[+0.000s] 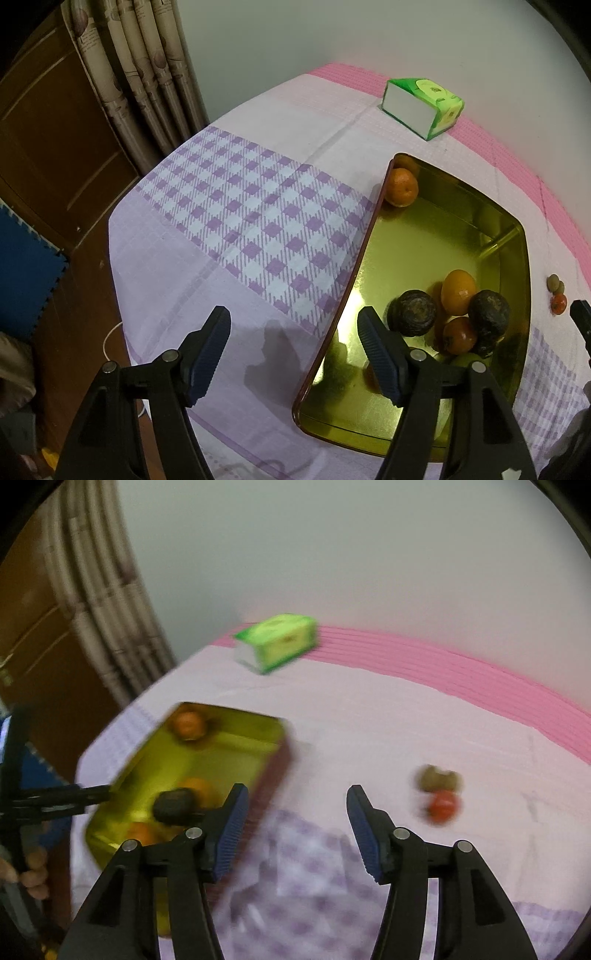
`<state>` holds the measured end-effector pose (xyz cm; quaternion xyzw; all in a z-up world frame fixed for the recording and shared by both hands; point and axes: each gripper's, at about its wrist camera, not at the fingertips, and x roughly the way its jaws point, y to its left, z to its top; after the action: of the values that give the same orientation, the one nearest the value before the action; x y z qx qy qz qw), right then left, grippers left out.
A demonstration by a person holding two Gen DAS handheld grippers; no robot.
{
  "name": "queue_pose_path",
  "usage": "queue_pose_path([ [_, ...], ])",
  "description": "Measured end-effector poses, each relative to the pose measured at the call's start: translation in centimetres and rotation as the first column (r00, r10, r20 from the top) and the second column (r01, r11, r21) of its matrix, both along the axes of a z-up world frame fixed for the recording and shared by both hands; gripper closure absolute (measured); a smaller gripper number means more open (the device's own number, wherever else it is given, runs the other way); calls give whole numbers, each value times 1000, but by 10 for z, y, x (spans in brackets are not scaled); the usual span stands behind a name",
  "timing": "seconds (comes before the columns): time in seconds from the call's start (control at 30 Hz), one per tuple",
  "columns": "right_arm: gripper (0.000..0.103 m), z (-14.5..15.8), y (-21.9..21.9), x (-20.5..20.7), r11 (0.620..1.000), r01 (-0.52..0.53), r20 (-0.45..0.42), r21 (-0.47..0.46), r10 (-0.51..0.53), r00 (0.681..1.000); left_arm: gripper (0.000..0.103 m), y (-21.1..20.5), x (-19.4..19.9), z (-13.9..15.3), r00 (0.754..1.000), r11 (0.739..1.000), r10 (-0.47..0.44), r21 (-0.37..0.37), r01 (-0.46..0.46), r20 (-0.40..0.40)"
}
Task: Organize fruits
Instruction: 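Move the right tool to the red tomato and close on it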
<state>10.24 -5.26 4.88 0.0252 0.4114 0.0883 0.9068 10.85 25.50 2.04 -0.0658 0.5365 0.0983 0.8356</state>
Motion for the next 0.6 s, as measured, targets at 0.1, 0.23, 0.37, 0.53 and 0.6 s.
queue_pose_path([
  [0.1, 47, -11, -30, 3, 996, 77, -22, -33, -78, 997, 35, 0, -1, -2, 1000, 1000, -1, 6, 1, -7],
  [0.23, 47, -28, -62, 9, 986, 158, -51, -46, -160, 986, 35, -2, -2, -2, 1000, 1000, -10, 21, 10, -6],
  [0.37, 47, -42, -77, 17, 981, 187, -73, -53, -190, 979, 35, -2, -2, -3, 1000, 999, -18, 28, 18, -8],
  [0.53, 47, -52, -75, 27, 980, 183, -74, -80, -189, 979, 35, -5, 0, -5, 1000, 999, -24, 35, 24, -13],
  [0.6, 47, -54, -73, 29, 977, 188, -66, -101, -195, 978, 35, -5, -1, -5, 1000, 999, -26, 37, 26, -12],
])
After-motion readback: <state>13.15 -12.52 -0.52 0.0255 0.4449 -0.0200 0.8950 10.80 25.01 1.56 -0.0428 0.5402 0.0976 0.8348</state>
